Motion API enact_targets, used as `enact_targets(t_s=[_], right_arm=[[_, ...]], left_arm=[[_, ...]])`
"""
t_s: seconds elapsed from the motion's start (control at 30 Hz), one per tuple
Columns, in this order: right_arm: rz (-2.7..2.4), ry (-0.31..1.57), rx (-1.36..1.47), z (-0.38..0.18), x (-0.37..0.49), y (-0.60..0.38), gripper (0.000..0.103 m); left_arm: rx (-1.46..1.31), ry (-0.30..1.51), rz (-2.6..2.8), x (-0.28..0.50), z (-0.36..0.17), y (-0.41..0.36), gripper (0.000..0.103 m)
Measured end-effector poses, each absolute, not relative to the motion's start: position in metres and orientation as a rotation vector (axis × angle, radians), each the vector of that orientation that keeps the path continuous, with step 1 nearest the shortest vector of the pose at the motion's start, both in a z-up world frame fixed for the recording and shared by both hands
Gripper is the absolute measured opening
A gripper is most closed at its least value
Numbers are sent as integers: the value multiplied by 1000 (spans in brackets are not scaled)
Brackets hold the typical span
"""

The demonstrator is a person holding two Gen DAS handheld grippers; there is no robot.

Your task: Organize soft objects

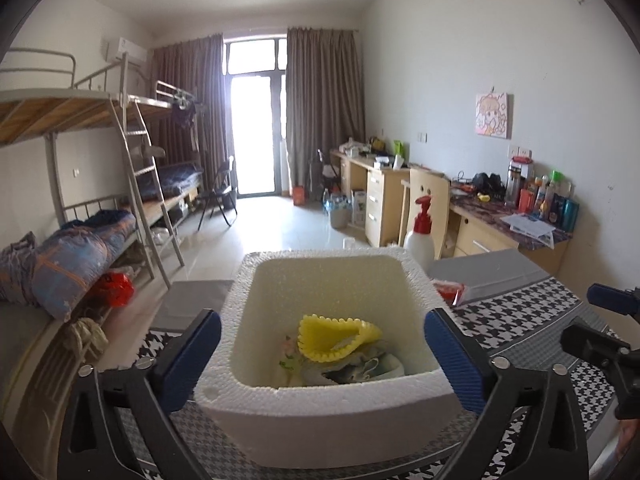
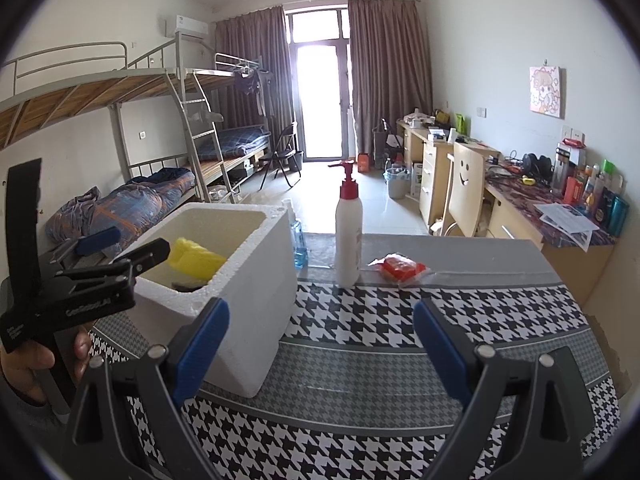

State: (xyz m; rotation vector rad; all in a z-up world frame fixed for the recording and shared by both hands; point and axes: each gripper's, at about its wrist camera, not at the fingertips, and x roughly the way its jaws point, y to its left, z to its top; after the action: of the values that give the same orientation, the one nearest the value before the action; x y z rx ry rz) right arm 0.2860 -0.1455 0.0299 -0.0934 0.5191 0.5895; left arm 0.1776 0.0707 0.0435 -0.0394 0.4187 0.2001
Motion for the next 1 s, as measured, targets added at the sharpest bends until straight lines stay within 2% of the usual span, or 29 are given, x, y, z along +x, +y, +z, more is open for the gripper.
enact_targets(t_s=[1.0], right_arm=[[631, 387, -65, 48, 216, -174, 95]], left_arm=[[-13, 319, 229, 103, 54, 37, 102]])
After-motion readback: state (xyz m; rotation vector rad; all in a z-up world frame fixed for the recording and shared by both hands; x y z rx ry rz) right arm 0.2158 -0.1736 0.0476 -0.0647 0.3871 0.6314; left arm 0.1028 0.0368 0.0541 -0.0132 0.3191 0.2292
